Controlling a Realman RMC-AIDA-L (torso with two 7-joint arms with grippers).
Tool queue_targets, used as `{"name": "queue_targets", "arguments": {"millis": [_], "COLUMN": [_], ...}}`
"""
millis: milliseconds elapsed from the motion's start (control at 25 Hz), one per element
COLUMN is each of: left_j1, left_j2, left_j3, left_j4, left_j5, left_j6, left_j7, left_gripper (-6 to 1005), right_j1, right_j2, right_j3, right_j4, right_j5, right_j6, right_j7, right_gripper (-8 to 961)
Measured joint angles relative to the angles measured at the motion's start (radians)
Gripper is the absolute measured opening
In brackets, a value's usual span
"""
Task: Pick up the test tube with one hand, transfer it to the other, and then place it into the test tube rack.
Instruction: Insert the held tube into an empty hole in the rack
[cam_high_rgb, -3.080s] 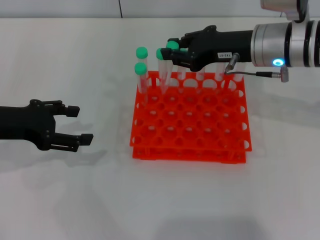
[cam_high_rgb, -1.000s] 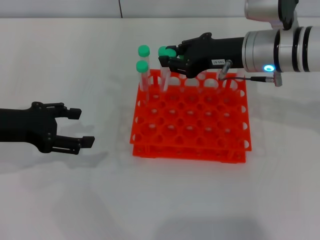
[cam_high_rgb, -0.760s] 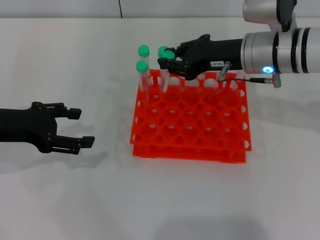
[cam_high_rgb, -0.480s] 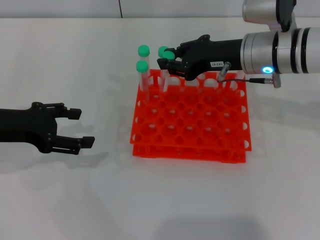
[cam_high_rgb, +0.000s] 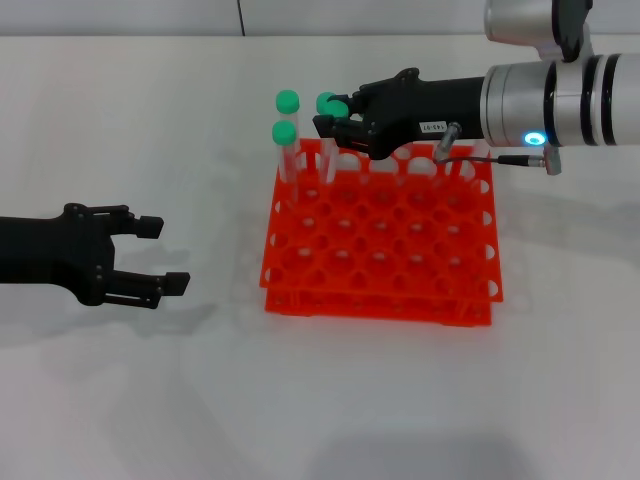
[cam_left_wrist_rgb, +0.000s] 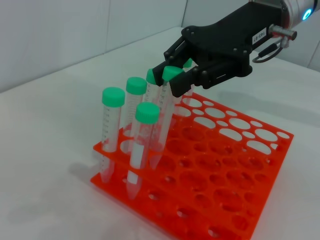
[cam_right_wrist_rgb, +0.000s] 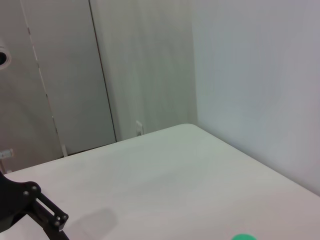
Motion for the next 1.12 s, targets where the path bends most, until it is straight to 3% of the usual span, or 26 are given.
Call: {"name": "queue_targets", "arguments": {"millis": [1120], "left_j1": [0.000], "left_j2": [-0.003], "left_j3": [0.000], "left_j4": [0.000], "left_j5": [0.009], "left_j6": [0.000], "left_j7": [0.000], "left_gripper": [886], "right_j1": [0.002], "right_j2": [0.000], "right_j3": [-0.001], "right_j4": [0.013], "right_j5": [0.000], "right_j6": [0.002], "right_j7": [0.000], "right_gripper": [265]}}
